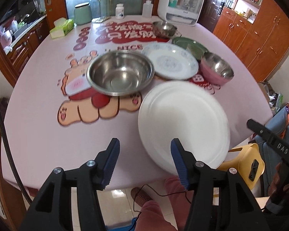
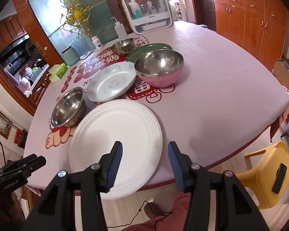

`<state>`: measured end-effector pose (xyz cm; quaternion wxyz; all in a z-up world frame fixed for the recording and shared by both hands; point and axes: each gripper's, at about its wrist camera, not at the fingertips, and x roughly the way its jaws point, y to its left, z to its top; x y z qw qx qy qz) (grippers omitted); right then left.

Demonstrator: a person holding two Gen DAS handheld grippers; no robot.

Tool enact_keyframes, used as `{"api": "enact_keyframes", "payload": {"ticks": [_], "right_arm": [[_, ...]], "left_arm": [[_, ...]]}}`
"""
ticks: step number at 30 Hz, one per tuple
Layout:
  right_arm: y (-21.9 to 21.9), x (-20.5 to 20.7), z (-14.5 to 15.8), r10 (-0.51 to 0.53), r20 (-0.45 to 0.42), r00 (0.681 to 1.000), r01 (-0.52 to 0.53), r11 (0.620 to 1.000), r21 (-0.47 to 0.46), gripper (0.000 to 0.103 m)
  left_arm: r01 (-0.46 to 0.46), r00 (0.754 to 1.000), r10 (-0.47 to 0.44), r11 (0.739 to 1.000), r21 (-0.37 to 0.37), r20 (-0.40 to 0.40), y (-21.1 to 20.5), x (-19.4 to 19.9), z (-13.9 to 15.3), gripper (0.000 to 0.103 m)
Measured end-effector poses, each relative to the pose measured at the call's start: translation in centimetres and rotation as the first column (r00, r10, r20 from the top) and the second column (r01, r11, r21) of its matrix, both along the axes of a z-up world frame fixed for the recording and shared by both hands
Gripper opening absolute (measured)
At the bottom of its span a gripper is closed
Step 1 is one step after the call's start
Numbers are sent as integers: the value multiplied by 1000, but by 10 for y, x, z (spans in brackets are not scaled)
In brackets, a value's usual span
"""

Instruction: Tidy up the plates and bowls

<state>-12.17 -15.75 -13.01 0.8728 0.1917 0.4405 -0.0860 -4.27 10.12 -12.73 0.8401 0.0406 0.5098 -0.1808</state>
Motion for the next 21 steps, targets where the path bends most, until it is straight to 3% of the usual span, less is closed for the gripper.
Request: {"api": "enact_keyframes", "payload": {"ticks": [17, 21], "right_arm": [[-13, 51, 8, -7, 55, 998, 0, 991, 132, 54], [-12, 62, 7, -20, 56, 998, 10, 987, 161, 54]], "left_arm": [[65, 988, -75, 995, 77, 133, -23, 77, 62, 66], [100, 981, -116, 989, 110, 152, -30, 96, 71, 77]]}}
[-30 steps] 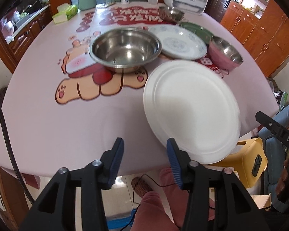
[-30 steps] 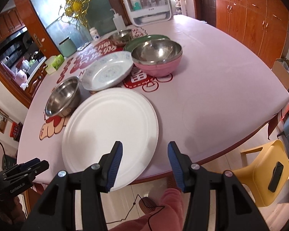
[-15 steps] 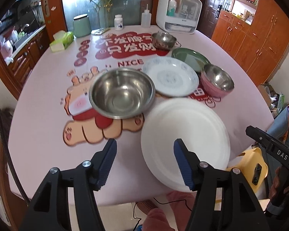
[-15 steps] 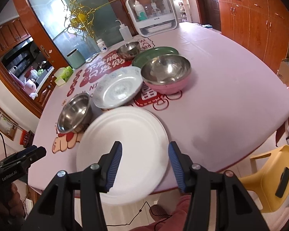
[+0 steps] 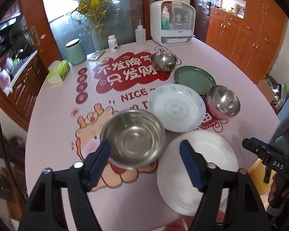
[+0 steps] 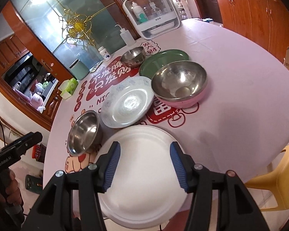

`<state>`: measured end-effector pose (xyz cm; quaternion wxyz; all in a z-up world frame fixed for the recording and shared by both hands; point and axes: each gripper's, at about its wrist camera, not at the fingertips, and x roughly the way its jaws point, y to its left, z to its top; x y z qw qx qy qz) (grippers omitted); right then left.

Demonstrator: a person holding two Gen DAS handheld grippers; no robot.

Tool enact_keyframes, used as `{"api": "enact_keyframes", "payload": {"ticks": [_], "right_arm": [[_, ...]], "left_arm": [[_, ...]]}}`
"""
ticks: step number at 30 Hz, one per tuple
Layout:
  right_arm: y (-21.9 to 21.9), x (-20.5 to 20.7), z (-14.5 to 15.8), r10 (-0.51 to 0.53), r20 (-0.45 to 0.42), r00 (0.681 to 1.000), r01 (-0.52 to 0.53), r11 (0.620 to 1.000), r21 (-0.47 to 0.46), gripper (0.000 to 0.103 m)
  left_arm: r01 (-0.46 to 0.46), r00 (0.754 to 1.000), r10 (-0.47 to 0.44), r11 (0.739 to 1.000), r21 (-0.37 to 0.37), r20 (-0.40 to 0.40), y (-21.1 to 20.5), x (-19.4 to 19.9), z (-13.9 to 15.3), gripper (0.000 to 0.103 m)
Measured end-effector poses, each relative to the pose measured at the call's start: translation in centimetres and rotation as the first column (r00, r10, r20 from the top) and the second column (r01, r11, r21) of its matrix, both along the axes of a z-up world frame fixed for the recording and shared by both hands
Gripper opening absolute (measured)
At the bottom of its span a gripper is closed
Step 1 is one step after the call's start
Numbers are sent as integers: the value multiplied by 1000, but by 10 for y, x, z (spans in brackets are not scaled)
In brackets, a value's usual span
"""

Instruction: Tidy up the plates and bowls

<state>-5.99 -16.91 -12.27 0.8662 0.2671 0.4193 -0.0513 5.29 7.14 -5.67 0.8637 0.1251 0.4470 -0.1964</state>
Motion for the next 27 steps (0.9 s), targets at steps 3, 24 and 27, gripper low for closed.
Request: {"api": "enact_keyframes", "payload": {"ticks": [3, 24, 27], "right_arm": [[2, 5, 0, -8, 0, 1000, 8, 1000, 9, 54], [-17, 57, -36, -40, -36, 999, 47, 980, 193, 57], [-22, 65, -43, -54, -36, 998, 60, 975, 215, 57]], "left_arm": [[30, 1000, -30, 999, 24, 0, -4, 15, 1, 78], [181, 978, -173, 982, 58, -118, -54, 122, -36, 79], [191, 972, -183, 981, 43, -145, -62, 136, -49, 79]]}}
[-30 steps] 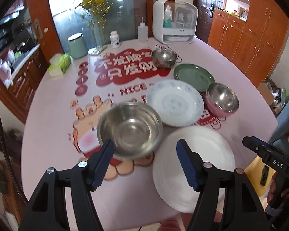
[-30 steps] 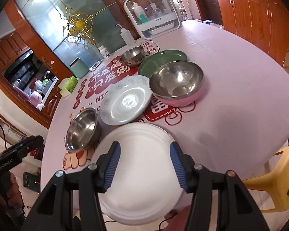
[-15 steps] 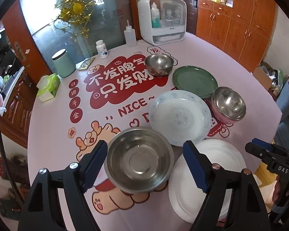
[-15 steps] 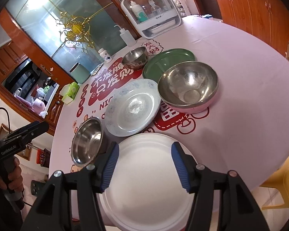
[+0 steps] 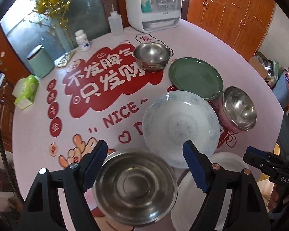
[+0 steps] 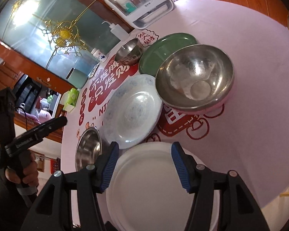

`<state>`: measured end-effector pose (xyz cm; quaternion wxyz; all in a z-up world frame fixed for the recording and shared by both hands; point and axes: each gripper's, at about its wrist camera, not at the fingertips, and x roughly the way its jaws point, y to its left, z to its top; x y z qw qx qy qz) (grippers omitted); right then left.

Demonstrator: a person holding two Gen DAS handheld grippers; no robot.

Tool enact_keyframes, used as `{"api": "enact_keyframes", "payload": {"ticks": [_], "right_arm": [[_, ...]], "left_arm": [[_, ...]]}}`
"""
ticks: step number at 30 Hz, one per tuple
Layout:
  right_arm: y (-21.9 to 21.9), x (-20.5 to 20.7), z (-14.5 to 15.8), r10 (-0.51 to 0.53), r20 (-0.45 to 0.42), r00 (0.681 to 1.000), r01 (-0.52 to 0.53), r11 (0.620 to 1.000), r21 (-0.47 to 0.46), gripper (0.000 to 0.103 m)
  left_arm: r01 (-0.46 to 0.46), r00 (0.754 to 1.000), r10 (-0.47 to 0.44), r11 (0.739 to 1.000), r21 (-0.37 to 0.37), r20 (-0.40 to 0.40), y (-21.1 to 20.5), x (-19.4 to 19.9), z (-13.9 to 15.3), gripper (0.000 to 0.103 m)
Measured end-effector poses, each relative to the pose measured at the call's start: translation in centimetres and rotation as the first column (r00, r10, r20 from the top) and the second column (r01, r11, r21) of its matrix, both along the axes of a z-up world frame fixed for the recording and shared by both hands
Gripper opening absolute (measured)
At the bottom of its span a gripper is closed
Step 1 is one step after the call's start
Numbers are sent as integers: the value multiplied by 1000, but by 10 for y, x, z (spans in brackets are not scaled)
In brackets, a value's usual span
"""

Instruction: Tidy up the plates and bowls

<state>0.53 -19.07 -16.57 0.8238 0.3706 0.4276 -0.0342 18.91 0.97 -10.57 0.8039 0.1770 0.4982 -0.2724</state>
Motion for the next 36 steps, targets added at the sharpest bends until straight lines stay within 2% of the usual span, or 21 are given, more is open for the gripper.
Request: {"api": "enact_keyframes", "payload": {"ticks": [14, 19, 25, 27, 30, 34, 36], "right_arm": [[-8, 42, -38, 23, 6, 1000, -23, 997, 76, 57], [-7, 52, -46, 39, -5, 999, -39, 995, 92, 57], [-7, 61, -53, 57, -24, 998, -54, 994, 99, 48], [-6, 64, -56, 62, -31, 998, -59, 993, 101, 41], [-6, 68, -59, 79, -39, 996, -74, 991, 109, 33], [-6, 70, -62, 90, -43, 995, -85, 990, 110, 27], [-6, 71, -62, 93, -44, 995, -88, 990, 106, 25]], "left_arm": [[-65, 984, 66, 998, 13, -164, -17, 57, -75, 79], [-74, 976, 74, 997, 6, -205, -20, 67, -92, 79], [-87, 963, 87, 996, 10, -256, -26, 76, -106, 79], [-82, 961, 81, 997, 8, -266, -28, 77, -109, 79], [-74, 958, 73, 997, 8, -277, -32, 78, -112, 74], [-80, 955, 81, 997, 12, -285, -36, 80, -117, 59], [-79, 957, 82, 997, 21, -279, -38, 81, -118, 57]]}}
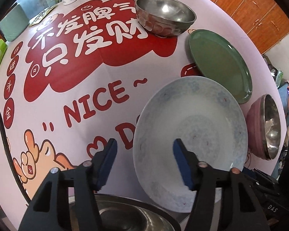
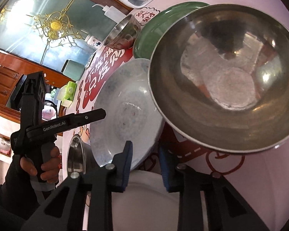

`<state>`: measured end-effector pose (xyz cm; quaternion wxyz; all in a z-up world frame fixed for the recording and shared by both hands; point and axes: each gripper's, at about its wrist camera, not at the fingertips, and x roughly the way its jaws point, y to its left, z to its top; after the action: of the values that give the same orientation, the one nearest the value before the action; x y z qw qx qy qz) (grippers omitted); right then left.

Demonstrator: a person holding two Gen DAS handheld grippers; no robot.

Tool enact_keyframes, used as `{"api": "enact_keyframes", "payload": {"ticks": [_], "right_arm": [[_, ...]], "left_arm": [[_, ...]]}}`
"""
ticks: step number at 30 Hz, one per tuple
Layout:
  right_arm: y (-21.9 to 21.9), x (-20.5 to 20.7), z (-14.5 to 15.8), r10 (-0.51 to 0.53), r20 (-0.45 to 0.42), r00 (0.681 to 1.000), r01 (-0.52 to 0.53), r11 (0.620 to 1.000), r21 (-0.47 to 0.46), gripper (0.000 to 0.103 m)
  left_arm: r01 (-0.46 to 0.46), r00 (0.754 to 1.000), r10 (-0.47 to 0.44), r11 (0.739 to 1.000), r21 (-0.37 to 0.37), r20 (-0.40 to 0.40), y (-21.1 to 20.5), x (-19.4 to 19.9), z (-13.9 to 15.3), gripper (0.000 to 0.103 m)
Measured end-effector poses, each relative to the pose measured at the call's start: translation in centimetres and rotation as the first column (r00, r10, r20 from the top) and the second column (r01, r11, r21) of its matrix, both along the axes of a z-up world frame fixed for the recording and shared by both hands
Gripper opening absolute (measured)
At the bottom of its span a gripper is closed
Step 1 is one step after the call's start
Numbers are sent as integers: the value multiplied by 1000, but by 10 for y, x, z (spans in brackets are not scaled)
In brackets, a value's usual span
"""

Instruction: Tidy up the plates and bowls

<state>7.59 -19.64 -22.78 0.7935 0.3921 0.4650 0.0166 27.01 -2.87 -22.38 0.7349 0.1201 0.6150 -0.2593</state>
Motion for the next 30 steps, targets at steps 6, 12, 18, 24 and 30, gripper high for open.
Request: {"api": "enact_keyframes", "payload": {"ticks": [6, 12, 18, 24, 30], "right_arm": [[-1, 2, -2, 8, -6, 1000, -8, 1000, -9, 22], [-2, 4, -4, 19, -10, 1000, -19, 1000, -6, 21], [-1, 6, -5, 28, -13, 1000, -28, 1000, -14, 21], [-1, 7, -5, 34, -14, 999, -34, 999, -17, 21], [1, 9, -4, 52, -16, 999, -53, 998, -33, 21]], "left_arm": [[-14, 1000, 14, 1000, 10, -21, -5, 6, -8, 39], [-16, 1000, 16, 1000, 6, -23, -9, 8, -16, 23], [-19, 999, 18, 1000, -15, -31, -8, 10, -17, 21], [-36, 999, 35, 998, -49, -39, -1, 14, -19, 21], [-21, 999, 20, 998, -53, -28, 4, 14, -20, 20]]}}
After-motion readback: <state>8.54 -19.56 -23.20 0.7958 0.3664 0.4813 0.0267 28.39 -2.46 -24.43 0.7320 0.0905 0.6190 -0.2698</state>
